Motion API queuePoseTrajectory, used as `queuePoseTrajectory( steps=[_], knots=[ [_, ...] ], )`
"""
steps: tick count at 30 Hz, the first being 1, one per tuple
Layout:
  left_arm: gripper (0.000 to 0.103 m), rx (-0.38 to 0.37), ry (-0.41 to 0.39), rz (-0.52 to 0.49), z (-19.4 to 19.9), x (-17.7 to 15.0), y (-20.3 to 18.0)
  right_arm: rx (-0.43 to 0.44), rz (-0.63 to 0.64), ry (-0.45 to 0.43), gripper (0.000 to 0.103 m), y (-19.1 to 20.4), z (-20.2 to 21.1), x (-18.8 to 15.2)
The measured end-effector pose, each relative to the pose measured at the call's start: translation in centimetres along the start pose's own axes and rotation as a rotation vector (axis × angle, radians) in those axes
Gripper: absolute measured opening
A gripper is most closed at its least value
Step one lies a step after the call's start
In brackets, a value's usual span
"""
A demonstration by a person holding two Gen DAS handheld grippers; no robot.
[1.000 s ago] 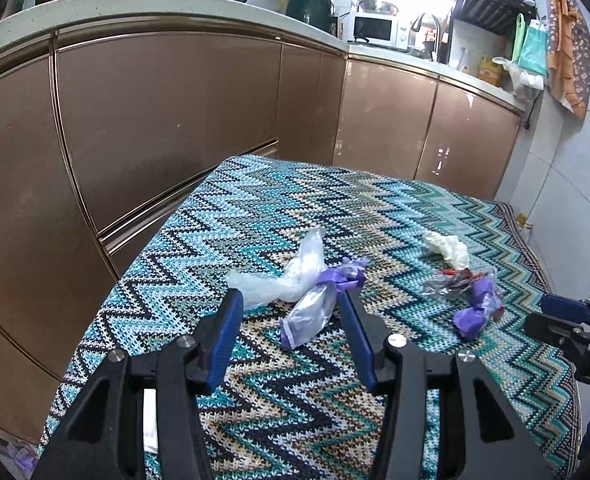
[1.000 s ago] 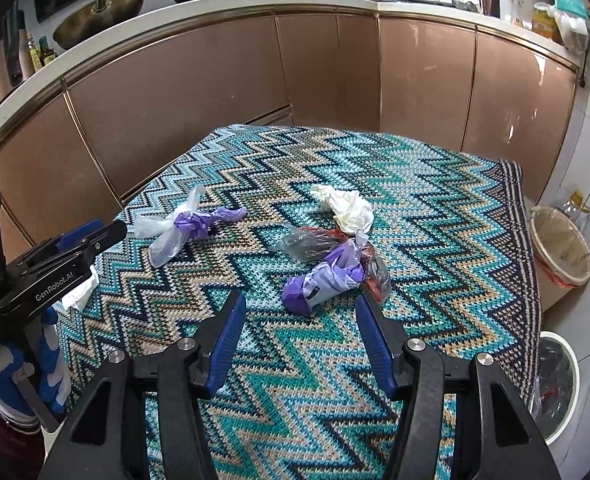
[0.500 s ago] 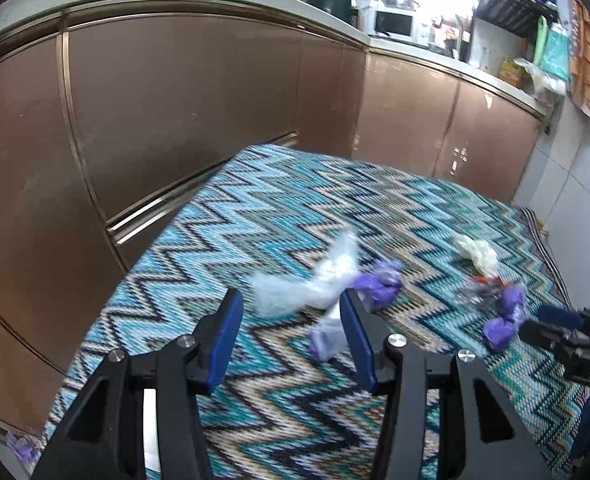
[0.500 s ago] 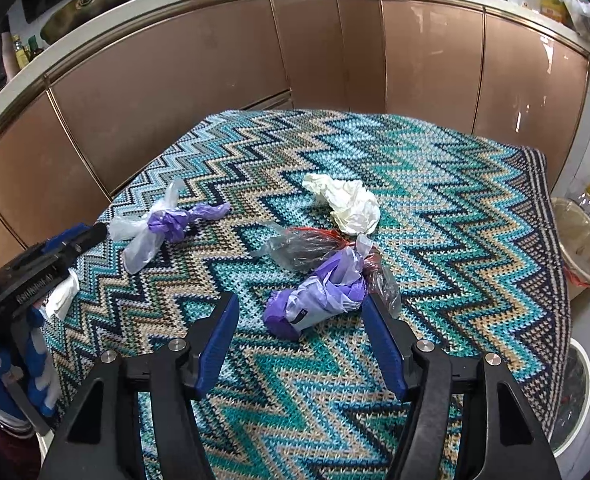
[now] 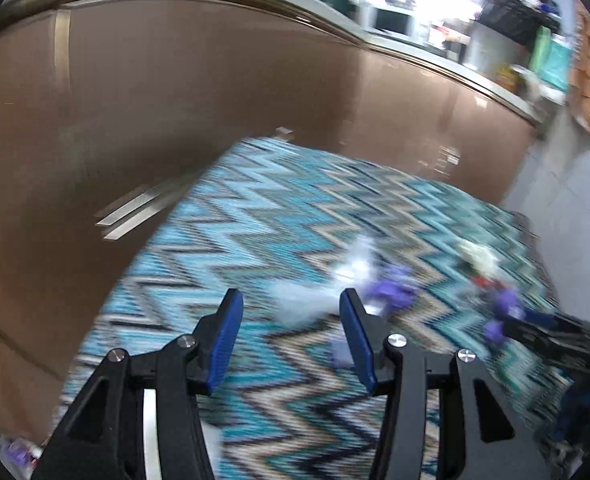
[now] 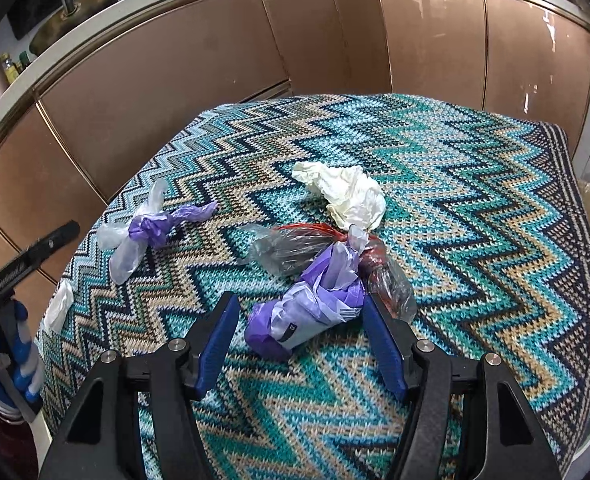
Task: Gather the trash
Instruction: 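Grasp the purple glove with the right tool while the left tool grasps the purple-tied white bag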
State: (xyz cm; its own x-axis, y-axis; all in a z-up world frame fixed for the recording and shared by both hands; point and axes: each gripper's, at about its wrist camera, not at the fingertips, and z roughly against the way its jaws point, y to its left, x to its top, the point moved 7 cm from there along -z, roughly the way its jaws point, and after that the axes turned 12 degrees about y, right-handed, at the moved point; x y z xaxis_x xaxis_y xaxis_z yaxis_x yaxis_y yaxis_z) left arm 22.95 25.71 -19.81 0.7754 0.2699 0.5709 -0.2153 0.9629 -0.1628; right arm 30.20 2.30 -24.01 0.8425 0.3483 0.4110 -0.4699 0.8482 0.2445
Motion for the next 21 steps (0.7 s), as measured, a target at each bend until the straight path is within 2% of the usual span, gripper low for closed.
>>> queuePoseTrajectory(
  steps=[2, 4, 9, 12, 14, 16, 21],
  knots=[
    [0.048, -0.047, 0.035, -0.041, -1.0, -0.2, -1.8, 0.002, 0.000, 0.005, 0.063, -0.2, -0.3, 0.2],
    [0.048, -0.050, 0.060, -0.064, -2.0, -0.5, -2.8, 0.002, -0.002, 0.010, 0.060, -0.5, -0.5, 0.3],
    [0.047, -0.088, 0.131, -0.030, -4.2, -1.2, -3.2, 0.017, -0.003, 0.007, 0.051, -1.2, -0.6, 0.3],
    [0.047, -0.099, 0.147, -0.016, -4.7, -1.5, -3.3, 0.031, -0.012, 0.000, 0.049, -1.6, -0.6, 0.3],
    [0.041, -0.105, 0.150, -0.010, -4.9, -1.4, -3.5, 0.035, -0.012, 0.000, 0.048, -1.7, -0.6, 0.2],
    [0.026, -0.110, 0.155, -0.010, -5.1, -1.4, -3.7, 0.039, -0.004, -0.003, 0.047, -1.7, -0.4, 0.0],
    [0.018, -0.104, 0.147, -0.021, -5.2, -1.5, -4.4, 0.041, 0.015, -0.021, 0.046, -1.5, 0.8, -0.6]
  ],
)
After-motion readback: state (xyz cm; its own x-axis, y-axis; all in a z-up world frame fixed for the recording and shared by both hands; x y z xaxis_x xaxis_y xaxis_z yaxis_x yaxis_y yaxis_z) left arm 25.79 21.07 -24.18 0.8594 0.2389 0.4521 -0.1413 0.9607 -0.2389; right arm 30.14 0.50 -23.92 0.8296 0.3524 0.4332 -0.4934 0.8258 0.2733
